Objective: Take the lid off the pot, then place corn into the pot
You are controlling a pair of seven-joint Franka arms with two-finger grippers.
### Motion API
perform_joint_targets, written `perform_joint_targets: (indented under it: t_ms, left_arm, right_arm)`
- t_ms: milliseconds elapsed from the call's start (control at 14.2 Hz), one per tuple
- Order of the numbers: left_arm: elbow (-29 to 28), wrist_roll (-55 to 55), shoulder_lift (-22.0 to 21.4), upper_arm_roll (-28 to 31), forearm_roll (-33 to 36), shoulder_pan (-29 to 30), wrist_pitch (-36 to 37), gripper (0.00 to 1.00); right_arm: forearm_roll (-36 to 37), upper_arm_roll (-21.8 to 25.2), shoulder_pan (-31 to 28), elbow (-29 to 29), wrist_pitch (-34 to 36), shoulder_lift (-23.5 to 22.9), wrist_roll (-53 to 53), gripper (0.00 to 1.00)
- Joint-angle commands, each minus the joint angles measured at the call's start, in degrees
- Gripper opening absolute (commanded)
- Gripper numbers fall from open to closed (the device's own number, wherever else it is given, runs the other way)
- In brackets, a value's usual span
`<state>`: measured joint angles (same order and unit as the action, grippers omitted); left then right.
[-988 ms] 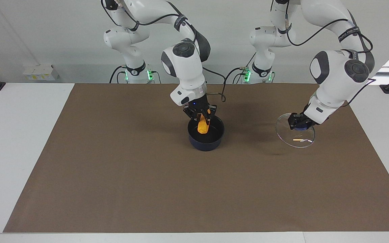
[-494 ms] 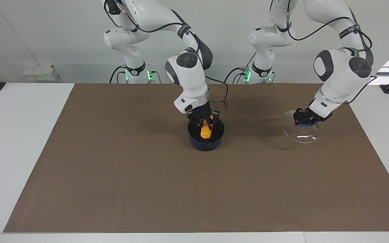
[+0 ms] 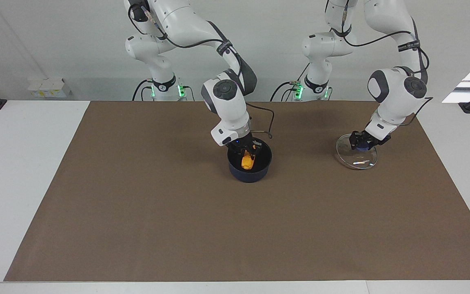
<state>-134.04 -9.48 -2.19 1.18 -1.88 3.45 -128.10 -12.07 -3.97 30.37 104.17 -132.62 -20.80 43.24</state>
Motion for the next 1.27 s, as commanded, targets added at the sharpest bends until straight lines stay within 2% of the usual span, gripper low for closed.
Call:
perform_joint_targets:
  t_ms: [0,141,212,353,565,776,1059,1200]
  left_arm:
    - [0.6,-1.1,-0.3,-0.6,-0.5,0.8,-0.7,1.0]
    - [3.5,-0.9,1.5,-0.6,-0.5,-0.1,-0.1,1.0]
    - [5.4,-0.5,1.9,-0.7,-0.5,-0.3,0.3,1.0]
    - [9.0,0.2,2.6,-0.7,-0.5,-1.3,3.2,1.0]
    - [17.2,4.0,4.9,-0.7,-0.5,-3.5,10.0,1.0]
    - [22.4,6.0,5.0,-0.9,-0.6,-4.9,14.5,1.0]
    - [31.4,5.8,5.1,-0.8,-0.5,-5.1,25.2,1.0]
    - [35.2,5.8,5.1,-0.8,-0.2,-5.0,30.3,1.0]
  right_arm:
    - [-1.3,-0.2,-0.7,0.6,-0.9,0.5,-0.6,0.8]
    - [-1.2,-0.2,-1.0,-0.2,-1.1,0.2,-0.4,0.96]
    - [-1.2,-0.2,-1.4,-1.0,-1.8,0.2,-0.4,1.0]
    - [-0.9,0.2,-2.2,-1.7,-2.9,1.3,-0.6,1.0]
    - [-0.2,0.5,-4.8,-1.8,-1.6,6.2,-0.6,1.0]
    - [0.3,0.7,-8.4,-1.4,3.1,10.9,-0.5,1.0]
    - [5.7,0.7,-13.4,-1.2,8.5,16.2,-0.8,1.0]
    - [6.9,0.6,-17.1,-1.2,11.1,18.5,-4.5,1.0]
